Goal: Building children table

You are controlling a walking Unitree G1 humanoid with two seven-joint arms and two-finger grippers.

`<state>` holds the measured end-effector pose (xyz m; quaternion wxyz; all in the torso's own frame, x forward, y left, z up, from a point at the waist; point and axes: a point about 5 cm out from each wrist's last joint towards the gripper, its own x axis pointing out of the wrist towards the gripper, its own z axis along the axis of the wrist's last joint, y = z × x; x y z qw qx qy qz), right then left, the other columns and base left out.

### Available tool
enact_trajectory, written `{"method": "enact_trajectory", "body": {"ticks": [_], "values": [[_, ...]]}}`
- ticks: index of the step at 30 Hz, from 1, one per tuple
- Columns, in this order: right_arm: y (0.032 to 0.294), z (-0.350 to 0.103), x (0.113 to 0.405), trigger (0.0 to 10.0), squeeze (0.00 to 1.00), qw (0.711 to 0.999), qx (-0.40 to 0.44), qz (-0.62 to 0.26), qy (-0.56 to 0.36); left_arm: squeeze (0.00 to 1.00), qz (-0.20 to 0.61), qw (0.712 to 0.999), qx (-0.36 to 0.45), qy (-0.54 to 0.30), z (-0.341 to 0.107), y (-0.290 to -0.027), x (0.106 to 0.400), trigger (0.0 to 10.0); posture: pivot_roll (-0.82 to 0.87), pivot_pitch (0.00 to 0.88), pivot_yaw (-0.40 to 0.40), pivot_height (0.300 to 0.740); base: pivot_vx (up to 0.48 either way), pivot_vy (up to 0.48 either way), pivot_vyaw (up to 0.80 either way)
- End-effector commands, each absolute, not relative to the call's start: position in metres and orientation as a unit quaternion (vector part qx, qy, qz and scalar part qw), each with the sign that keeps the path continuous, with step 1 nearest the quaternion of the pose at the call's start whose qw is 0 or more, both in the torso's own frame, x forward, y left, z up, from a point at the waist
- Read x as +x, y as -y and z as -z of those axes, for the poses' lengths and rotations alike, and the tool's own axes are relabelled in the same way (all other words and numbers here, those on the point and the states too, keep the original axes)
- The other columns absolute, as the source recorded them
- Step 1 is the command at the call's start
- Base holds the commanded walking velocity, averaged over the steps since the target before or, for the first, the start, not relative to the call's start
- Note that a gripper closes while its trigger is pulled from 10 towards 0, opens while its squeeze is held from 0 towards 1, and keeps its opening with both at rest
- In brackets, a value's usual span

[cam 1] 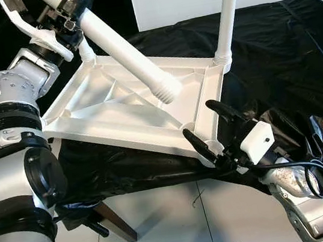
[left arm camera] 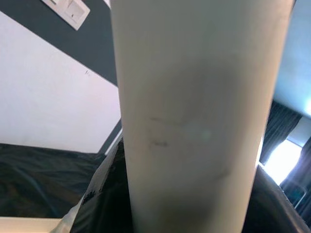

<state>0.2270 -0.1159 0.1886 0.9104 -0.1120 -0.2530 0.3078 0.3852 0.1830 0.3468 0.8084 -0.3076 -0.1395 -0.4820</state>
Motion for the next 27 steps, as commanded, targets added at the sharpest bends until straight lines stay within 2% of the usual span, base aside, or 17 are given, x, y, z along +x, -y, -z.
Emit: {"method": "enact_trajectory", "body": {"ticks": [1, 3, 8, 17, 18, 27], "values": [[0.115, -0.191, 0.226, 10.0, 0.0, 0.913, -0.1, -0.307, 0.25, 0.0, 0.531, 0.786, -0.275, 0.157, -0.348, -0.177, 0.378, 10.0, -0.04, 0.093, 0.064, 0.74, 0.0, 0.0, 0.0], [0.113, -0.196, 0.227, 10.0, 0.0, 0.915, -0.082, -0.313, 0.24, 0.0, 0.55, 0.783, -0.242, 0.158, -0.343, -0.161, 0.372, 10.0, -0.04, 0.098, 0.052, 0.74, 0.0, 0.0, 0.0], [0.109, -0.202, 0.229, 10.0, 0.0, 0.917, -0.065, -0.319, 0.23, 0.0, 0.56, 0.782, -0.221, 0.163, -0.339, -0.15, 0.366, 10.0, -0.04, 0.097, 0.042, 0.74, 0.0, 0.0, 0.0], [0.103, -0.207, 0.232, 10.0, 0.0, 0.917, -0.054, -0.329, 0.22, 0.0, 0.565, 0.776, -0.224, 0.168, -0.335, -0.146, 0.362, 10.0, -0.04, 0.092, 0.029, 0.74, 0.0, 0.0, 0.0], [0.098, -0.21, 0.235, 10.0, 1.0, 0.918, -0.05, -0.333, 0.208, 0.0, 0.57, 0.774, -0.213, 0.177, -0.335, -0.138, 0.355, 10.0, -0.04, 0.084, 0.018, 0.74, 0.0, 0.0, 0.0], [0.095, -0.214, 0.245, 10.0, 1.0, 0.926, -0.064, -0.323, 0.183, 0.0, 0.576, 0.775, -0.171, 0.194, -0.334, -0.119, 0.336, 10.0, -0.03, 0.075, 0.006, 0.74, 0.0, 0.0, 0.0]]}}
